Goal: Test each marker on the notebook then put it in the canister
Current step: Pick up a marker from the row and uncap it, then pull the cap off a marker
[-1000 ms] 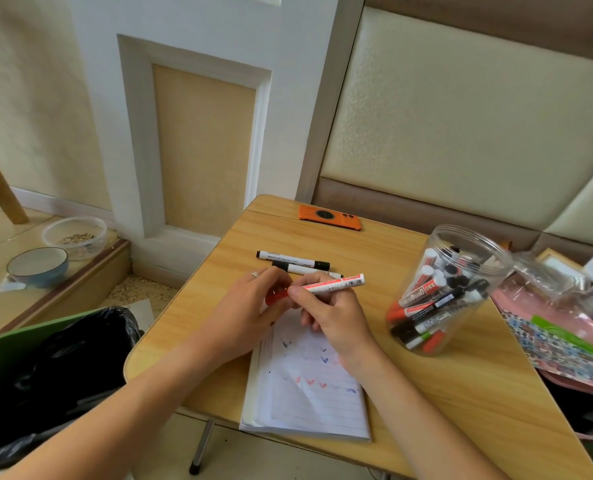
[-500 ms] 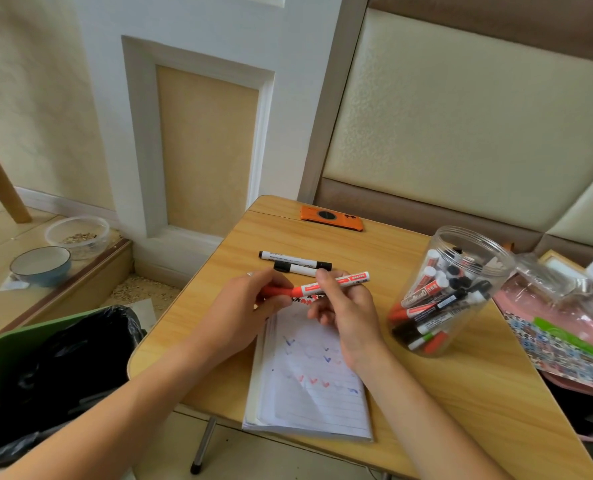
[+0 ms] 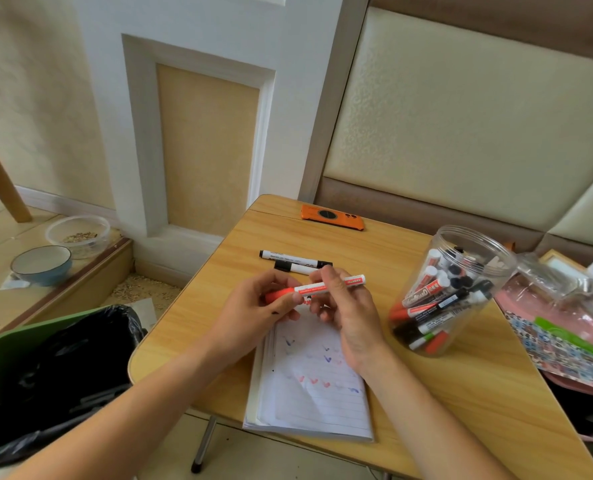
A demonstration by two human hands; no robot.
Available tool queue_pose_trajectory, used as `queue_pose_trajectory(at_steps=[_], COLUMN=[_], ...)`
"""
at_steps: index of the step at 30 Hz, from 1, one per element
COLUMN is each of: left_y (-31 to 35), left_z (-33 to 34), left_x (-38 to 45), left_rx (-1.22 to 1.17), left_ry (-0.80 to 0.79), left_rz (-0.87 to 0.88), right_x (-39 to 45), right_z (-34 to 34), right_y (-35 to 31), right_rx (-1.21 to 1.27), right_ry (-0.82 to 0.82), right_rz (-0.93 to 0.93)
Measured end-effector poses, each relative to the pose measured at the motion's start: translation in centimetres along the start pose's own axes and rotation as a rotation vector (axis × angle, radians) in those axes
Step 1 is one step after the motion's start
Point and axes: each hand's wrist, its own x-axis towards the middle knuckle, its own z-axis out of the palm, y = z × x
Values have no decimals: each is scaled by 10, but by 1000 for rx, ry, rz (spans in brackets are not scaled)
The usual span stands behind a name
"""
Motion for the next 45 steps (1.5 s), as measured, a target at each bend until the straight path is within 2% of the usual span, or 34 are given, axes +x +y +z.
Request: queue_pose_trajectory(at_steps=[5,9,12,16,19,38,41,43,45], left_y=[-4,-2,-2,-8,-10,-13,-13,-13,-13], left_z=[-14,-11,-10,-9,-10,-7,-7,-9,-11], left_x=[4,1,2,3,3,2,3,6,7], left_rx=[264,379,388,385,344,376,504,726,881], left_ry=[97,-11,-17,40,18,86,138,189,171], left_rz=[60,218,241,190,183,193,196,255,310], right_x=[4,4,5,5,4,4,4,4,4], right_z=[-8,1,5,7,9,12,12,11,10], right_y=[3,10,14,14,14,13,14,13,14], right_rx=[106,-230,-400,-472,-515,-569,-507,-497,-525], right_ry=[147,58,38,47,57,56,85,101,100], right_rz=[42,-24,-37,-41,-50,-54,-22,-11,-20])
